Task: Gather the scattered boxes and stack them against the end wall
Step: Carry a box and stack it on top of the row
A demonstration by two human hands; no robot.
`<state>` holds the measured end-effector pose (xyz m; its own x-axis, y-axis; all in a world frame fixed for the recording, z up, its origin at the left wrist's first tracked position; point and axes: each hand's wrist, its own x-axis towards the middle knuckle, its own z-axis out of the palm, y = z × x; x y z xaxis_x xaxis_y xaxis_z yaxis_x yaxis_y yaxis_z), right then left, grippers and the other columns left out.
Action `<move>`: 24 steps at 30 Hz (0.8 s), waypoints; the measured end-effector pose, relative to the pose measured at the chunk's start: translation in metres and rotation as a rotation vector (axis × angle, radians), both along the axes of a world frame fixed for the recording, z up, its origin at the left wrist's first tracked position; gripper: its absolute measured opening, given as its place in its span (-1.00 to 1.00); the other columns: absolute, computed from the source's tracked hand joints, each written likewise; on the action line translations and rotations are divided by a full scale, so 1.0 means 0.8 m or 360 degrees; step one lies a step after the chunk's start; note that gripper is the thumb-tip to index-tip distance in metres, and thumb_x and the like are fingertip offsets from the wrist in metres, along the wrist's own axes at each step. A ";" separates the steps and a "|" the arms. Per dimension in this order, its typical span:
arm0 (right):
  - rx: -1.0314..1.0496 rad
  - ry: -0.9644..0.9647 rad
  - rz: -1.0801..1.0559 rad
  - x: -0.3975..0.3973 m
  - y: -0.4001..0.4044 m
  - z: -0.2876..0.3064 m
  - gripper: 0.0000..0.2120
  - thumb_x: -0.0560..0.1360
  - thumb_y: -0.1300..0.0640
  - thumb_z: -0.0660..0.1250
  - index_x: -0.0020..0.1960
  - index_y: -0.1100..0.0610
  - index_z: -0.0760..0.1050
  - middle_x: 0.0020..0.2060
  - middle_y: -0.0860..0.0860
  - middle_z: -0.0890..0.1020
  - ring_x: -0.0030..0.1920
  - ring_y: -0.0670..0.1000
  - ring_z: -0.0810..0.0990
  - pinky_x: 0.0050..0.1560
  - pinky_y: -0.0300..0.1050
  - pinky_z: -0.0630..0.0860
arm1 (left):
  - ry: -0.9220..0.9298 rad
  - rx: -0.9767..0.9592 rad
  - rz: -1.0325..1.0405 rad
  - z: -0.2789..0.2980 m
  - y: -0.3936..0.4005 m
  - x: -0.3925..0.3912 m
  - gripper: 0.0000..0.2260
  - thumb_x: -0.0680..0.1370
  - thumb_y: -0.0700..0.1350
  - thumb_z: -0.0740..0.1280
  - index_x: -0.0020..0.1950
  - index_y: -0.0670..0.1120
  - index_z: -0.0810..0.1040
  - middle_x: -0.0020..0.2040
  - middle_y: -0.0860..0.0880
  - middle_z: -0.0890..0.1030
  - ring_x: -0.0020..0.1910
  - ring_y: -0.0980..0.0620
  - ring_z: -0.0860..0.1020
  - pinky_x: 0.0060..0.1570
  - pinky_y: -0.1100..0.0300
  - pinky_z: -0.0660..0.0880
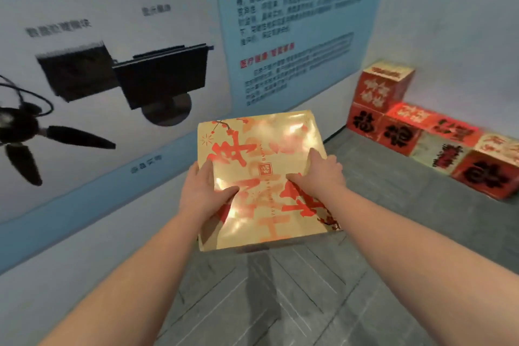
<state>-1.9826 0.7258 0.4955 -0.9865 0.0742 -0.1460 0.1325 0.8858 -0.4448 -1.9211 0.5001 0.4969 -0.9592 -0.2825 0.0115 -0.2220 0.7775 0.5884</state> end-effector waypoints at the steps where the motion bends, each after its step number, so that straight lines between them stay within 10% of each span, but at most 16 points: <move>1: -0.0008 0.0019 -0.0060 -0.007 0.028 0.010 -0.31 0.42 -0.26 0.37 0.39 0.05 0.23 0.28 0.22 0.33 0.30 0.25 0.32 0.22 0.16 0.41 | 0.0015 0.0002 -0.0063 0.011 0.026 -0.017 -0.26 0.42 0.15 0.44 0.50 0.01 0.20 0.42 -0.04 0.29 0.41 -0.06 0.26 0.35 0.01 0.26; 24: 0.0109 0.0087 -0.0661 -0.344 0.481 0.065 -0.29 0.42 -0.29 0.33 0.42 0.05 0.26 0.33 0.21 0.37 0.35 0.25 0.30 0.19 0.10 0.43 | 0.0091 0.0050 -0.0795 0.048 0.466 -0.491 -0.29 0.40 0.15 0.46 0.46 -0.01 0.28 0.38 -0.06 0.36 0.37 -0.06 0.32 0.28 0.02 0.31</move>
<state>-2.2576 1.1105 0.5475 -0.8768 0.4749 -0.0752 0.4623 0.7899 -0.4029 -2.3142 0.8727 0.5354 -0.9754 0.2101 0.0671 0.2063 0.7624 0.6134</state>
